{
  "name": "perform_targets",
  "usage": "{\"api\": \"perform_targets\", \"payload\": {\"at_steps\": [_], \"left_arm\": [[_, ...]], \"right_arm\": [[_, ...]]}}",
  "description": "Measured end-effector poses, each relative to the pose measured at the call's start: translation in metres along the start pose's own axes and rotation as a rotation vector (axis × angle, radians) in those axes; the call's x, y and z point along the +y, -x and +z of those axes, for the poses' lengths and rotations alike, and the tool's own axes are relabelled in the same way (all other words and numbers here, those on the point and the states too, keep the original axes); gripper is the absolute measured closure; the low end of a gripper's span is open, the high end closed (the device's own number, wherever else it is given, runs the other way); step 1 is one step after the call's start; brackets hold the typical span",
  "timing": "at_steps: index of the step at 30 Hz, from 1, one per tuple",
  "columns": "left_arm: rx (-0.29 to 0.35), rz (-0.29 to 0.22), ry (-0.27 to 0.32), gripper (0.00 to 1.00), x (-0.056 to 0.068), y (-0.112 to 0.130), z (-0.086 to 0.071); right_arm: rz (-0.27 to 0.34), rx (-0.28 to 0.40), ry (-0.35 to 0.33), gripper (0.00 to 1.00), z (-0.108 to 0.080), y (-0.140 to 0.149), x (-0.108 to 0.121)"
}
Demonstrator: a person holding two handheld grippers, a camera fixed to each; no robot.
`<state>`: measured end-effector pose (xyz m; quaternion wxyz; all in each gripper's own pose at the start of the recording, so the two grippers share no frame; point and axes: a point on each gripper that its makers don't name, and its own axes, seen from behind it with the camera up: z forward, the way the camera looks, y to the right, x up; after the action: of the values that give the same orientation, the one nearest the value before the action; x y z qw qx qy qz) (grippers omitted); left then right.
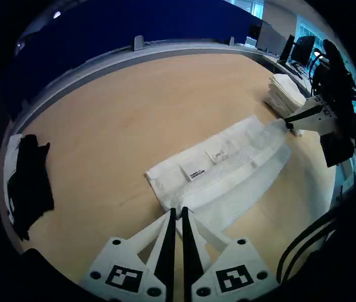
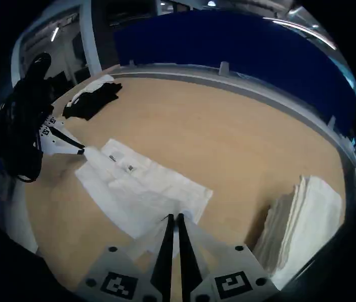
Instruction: Fold towel
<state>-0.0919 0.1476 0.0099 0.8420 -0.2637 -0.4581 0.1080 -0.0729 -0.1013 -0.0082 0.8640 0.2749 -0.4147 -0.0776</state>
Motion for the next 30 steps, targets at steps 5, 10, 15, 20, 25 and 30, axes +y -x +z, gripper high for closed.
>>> {"api": "perform_targets", "payload": {"at_steps": [5, 10, 15, 20, 25, 30], "left_arm": [[-0.011, -0.005, -0.002, 0.91, -0.004, 0.001, 0.013], [-0.009, -0.007, -0.013, 0.90, -0.009, -0.002, 0.022], [-0.008, -0.009, -0.027, 0.85, -0.013, -0.005, 0.027], [-0.012, -0.001, -0.045, 0.78, -0.018, -0.007, 0.030], [0.009, 0.003, -0.067, 0.71, -0.024, -0.013, 0.031], [0.024, -0.007, -0.076, 0.51, -0.028, -0.018, 0.028]], "right_arm": [[0.027, -0.007, 0.011, 0.94, 0.013, 0.004, 0.006], [0.049, -0.009, 0.030, 0.94, 0.022, 0.004, 0.011], [0.055, -0.012, 0.059, 0.92, 0.030, 0.003, 0.017], [0.051, -0.018, 0.090, 0.90, 0.035, 0.004, 0.021], [0.065, -0.009, 0.115, 0.84, 0.036, 0.002, 0.026], [0.076, 0.002, 0.135, 0.36, 0.035, -0.002, 0.032]]}}
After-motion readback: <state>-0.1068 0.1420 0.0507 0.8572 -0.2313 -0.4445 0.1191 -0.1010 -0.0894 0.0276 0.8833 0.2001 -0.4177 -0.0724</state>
